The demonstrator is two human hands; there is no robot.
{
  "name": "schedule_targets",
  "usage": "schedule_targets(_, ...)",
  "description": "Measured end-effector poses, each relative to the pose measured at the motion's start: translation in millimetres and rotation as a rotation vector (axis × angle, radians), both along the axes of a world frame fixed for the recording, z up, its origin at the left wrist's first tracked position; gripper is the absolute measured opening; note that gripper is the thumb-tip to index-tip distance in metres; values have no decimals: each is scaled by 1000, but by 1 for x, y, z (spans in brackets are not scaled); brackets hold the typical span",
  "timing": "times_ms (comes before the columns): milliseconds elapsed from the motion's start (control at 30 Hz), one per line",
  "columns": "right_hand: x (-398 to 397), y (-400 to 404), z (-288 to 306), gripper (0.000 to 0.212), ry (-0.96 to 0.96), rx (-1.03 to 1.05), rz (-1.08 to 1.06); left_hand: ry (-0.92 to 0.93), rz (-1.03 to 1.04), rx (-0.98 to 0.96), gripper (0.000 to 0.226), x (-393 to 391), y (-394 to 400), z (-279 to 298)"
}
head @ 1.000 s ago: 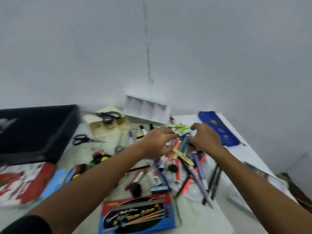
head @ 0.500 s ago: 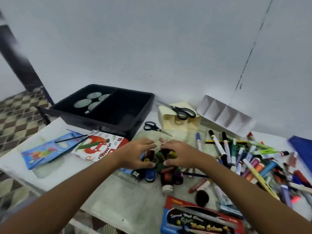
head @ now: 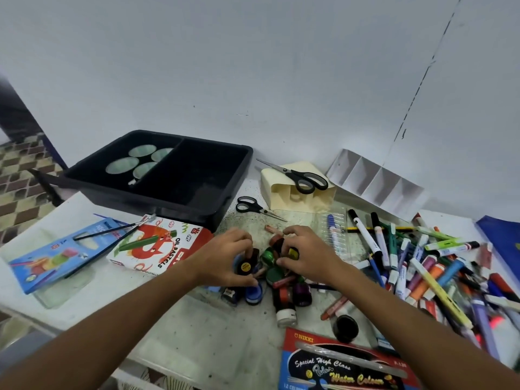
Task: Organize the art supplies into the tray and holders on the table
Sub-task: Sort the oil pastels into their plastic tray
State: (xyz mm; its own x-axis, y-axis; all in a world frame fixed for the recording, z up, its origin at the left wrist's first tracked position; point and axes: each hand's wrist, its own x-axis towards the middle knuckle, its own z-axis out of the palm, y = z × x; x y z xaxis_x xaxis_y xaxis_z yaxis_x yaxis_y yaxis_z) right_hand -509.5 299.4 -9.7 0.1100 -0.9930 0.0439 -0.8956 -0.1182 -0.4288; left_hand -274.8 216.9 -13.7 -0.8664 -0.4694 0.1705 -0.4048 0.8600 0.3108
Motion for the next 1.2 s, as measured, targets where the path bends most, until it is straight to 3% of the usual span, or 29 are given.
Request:
schedule_targets(267, 18, -4, -5, 25, 59, 30, -93, 26, 25, -23, 44, -5, 12, 1)
schedule_targets(567, 17, -1, -2, 17, -238, 14, -138, 65, 214, -15, 26, -20, 21, 8)
schedule_targets(667, 14, 7, 8, 16, -444, -81, -194, 230, 316, 127, 19, -23, 22, 18)
schedule_targets(767, 6, 13, 22, 15, -743, -109, -244, 449, 393, 413, 6, -33, 25, 33)
schedule_targets(900, -15, 29, 37, 17, -1265, 51, -357, 670, 257, 731, 13, -65, 36, 50)
schedule_targets(1033, -48, 60, 42, 15, -1404, 100, -507, 802, 133, 986, 12, -116, 56, 59)
schedule_targets(1100, -72, 83, 41, 7, -1402, 79, -575, 764, 110, 1037, 9, -148, 68, 60)
schedule_targets(1200, -108, 130, 43, 27, -1313, 26, -662, 629, 34, 1064, 23, -196, 87, 58)
